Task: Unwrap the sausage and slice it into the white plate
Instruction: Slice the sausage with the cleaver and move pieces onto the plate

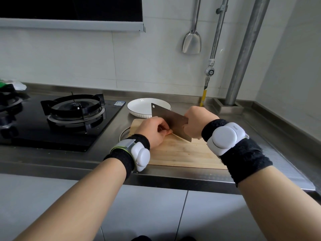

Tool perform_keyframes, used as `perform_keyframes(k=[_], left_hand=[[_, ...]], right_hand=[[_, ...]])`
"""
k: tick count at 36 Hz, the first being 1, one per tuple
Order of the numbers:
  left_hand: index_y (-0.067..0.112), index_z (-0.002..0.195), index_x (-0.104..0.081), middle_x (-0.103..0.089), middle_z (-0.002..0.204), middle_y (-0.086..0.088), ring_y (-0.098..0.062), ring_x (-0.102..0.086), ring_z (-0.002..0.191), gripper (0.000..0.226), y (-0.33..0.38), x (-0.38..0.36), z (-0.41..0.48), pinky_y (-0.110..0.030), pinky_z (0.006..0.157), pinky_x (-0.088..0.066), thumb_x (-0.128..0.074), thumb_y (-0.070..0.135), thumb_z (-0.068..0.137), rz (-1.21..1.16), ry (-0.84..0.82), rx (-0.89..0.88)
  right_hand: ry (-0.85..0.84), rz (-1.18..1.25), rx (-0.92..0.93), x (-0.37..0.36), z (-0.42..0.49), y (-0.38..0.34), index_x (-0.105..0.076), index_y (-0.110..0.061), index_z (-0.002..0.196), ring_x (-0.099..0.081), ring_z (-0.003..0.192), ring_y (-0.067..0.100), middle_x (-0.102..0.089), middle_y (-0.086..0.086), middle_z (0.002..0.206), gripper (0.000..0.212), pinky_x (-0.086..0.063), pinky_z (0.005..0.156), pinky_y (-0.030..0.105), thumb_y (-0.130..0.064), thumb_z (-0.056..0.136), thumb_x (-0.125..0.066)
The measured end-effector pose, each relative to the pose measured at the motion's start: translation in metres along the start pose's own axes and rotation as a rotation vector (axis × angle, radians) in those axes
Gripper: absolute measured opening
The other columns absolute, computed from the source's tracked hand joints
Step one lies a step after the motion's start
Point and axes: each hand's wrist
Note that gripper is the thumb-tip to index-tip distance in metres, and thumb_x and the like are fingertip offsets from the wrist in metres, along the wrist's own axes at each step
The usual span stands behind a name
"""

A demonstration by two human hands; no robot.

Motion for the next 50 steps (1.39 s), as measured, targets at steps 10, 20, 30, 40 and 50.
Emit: perform_keyframes(k=[10, 20, 30, 40, 50], left_hand=[[0.024, 0.083, -0.069, -0.064, 0.088, 0.01, -0.006, -0.059, 0.078, 0.014, 0.002, 0.0, -0.001, -0.008, 0.064, -0.039, -0.075, 0.037, 0.081, -0.023, 0.013, 0.004], [0.024, 0.086, -0.068, -0.064, 0.091, 0.008, -0.008, -0.058, 0.081, 0.013, 0.0, -0.001, 0.0, -0.023, 0.075, -0.048, -0.072, 0.036, 0.082, -0.008, 0.003, -0.004], [0.031, 0.077, -0.064, -0.062, 0.082, 0.017, -0.002, -0.06, 0.078, 0.009, -0.003, -0.004, 0.001, -0.007, 0.064, -0.041, -0.072, 0.028, 0.081, 0.002, 0.002, 0.027], [0.024, 0.082, -0.066, -0.063, 0.088, 0.009, -0.007, -0.06, 0.079, 0.007, -0.003, -0.003, 0.001, -0.019, 0.073, -0.048, -0.07, 0.017, 0.081, 0.022, 0.018, -0.037], [0.026, 0.081, -0.065, -0.062, 0.087, 0.008, -0.008, -0.059, 0.078, 0.009, -0.005, -0.004, 0.002, -0.019, 0.073, -0.048, -0.072, 0.021, 0.081, 0.015, 0.017, -0.045]], right_hand=[[0.006, 0.053, -0.009, -0.004, -0.006, 0.003, -0.067, -0.01, 0.087, -0.066, 0.072, 0.03, -0.064, 0.007, 0.076, 0.017, -0.06, 0.069, 0.036, -0.02, 0.084, -0.054], [0.056, 0.07, -0.009, -0.007, -0.01, 0.006, -0.065, -0.013, 0.08, -0.065, 0.073, 0.03, -0.063, 0.006, 0.077, 0.012, -0.054, 0.064, 0.031, -0.018, 0.085, -0.055], [0.105, 0.054, 0.009, 0.004, -0.009, 0.004, -0.056, -0.014, 0.07, -0.063, 0.073, 0.03, -0.062, 0.005, 0.075, 0.016, -0.047, 0.06, 0.028, -0.018, 0.085, -0.057], [0.1, 0.039, 0.024, 0.003, -0.01, 0.002, -0.055, -0.017, 0.069, -0.062, 0.072, 0.029, -0.06, 0.004, 0.074, 0.015, -0.046, 0.058, 0.027, -0.018, 0.084, -0.055], [0.074, 0.015, 0.033, 0.002, -0.008, 0.0, -0.059, -0.014, 0.079, -0.062, 0.074, 0.029, -0.06, 0.004, 0.077, 0.012, -0.048, 0.062, 0.029, -0.021, 0.087, -0.054]])
Point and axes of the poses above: each hand's wrist, its own z-axis towards the middle knuckle, its own x-axis out of the back of the hand, y = z × x
